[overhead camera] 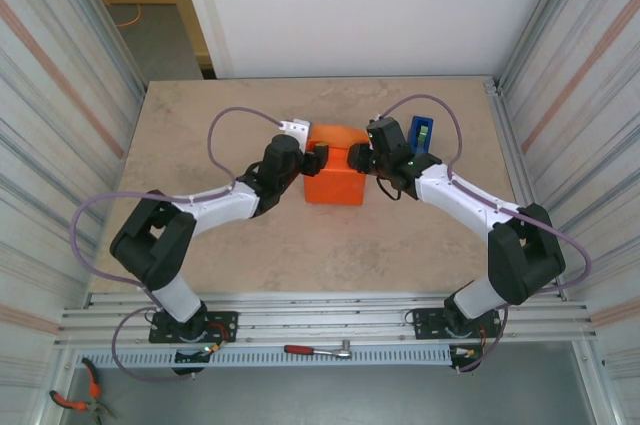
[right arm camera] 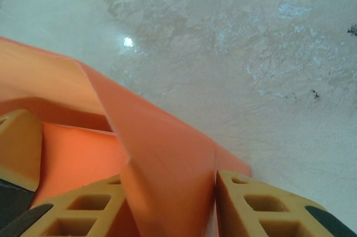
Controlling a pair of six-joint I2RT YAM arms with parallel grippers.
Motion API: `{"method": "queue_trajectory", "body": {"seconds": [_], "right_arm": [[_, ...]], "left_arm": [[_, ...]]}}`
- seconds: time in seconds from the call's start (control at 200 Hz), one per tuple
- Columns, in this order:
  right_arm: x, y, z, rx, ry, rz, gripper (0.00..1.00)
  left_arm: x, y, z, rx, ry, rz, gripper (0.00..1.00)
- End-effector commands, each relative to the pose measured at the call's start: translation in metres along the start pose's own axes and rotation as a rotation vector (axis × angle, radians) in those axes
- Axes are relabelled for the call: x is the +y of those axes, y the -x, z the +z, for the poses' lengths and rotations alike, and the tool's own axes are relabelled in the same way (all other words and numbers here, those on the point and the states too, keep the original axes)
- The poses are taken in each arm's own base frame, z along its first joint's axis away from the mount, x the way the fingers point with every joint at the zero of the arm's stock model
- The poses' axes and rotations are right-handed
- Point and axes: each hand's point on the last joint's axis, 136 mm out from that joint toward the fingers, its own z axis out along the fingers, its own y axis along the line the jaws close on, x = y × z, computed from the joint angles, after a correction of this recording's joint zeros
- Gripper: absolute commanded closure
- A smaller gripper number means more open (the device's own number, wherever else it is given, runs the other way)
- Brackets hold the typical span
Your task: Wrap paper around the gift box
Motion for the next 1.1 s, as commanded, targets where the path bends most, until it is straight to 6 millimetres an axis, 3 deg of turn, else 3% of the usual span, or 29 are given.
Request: {"method": "queue_trajectory", "body": {"seconds": [0.0, 0.165, 0.401, 0.516, 0.606, 0.651, 0.701, 0.767, 0.792, 0.817, 0.862, 0.897, 0.952, 1.022, 1.052, 1.097], "right_arm": [[0.000, -0.006, -0.010, 0.071, 0.005, 0.018, 0.53], [0.002, 0.016, -0.032, 0.014, 0.043, 0.059, 0.46], [-0.005, 0.011, -0.035, 0.001, 0.023, 0.064, 0.50], [-0.005, 0.008, -0.031, 0.007, 0.020, 0.062, 0.63], [-0.002, 0.010, -0.029, 0.008, 0.026, 0.061, 0.90], [0.001, 0.011, -0.029, 0.010, 0.033, 0.060, 0.96], [0.003, 0.012, -0.029, 0.012, 0.034, 0.057, 0.91], [0.006, 0.013, -0.031, 0.007, 0.038, 0.052, 0.60], [0.006, 0.013, -0.031, 0.005, 0.036, 0.051, 0.57], [0.006, 0.013, -0.032, 0.003, 0.037, 0.048, 0.63], [0.007, 0.012, -0.032, 0.004, 0.038, 0.044, 0.91], [0.007, 0.012, -0.033, 0.004, 0.040, 0.043, 0.99], [0.008, 0.011, -0.034, 0.005, 0.042, 0.045, 0.86], [0.007, 0.007, -0.033, 0.007, 0.025, 0.049, 0.40], [0.006, 0.006, -0.032, 0.005, 0.015, 0.051, 0.34], [0.005, 0.004, -0.028, 0.010, 0.011, 0.055, 0.33]], "left_arm": [[0.004, -0.006, -0.006, 0.007, 0.059, 0.049, 0.31], [0.004, -0.013, -0.012, 0.012, 0.060, 0.038, 0.34], [0.002, -0.016, -0.011, 0.023, 0.051, 0.040, 0.36], [0.001, -0.018, -0.011, 0.025, 0.050, 0.041, 0.37], [0.001, -0.017, -0.011, 0.024, 0.046, 0.041, 0.38], [0.000, -0.017, -0.011, 0.024, 0.045, 0.041, 0.38], [0.000, -0.017, -0.011, 0.023, 0.043, 0.041, 0.38], [-0.001, -0.016, -0.012, 0.021, 0.041, 0.042, 0.39], [0.000, -0.016, -0.011, 0.022, 0.041, 0.043, 0.39], [-0.001, -0.016, -0.011, 0.022, 0.038, 0.042, 0.39], [-0.001, -0.016, -0.011, 0.022, 0.037, 0.043, 0.40], [-0.002, -0.016, -0.011, 0.023, 0.034, 0.043, 0.40], [-0.002, -0.016, -0.011, 0.024, 0.033, 0.043, 0.40], [-0.003, -0.015, -0.011, 0.020, 0.030, 0.042, 0.40], [-0.003, -0.015, -0.011, 0.021, 0.030, 0.042, 0.40], [-0.004, -0.014, -0.011, 0.020, 0.028, 0.042, 0.41]]}}
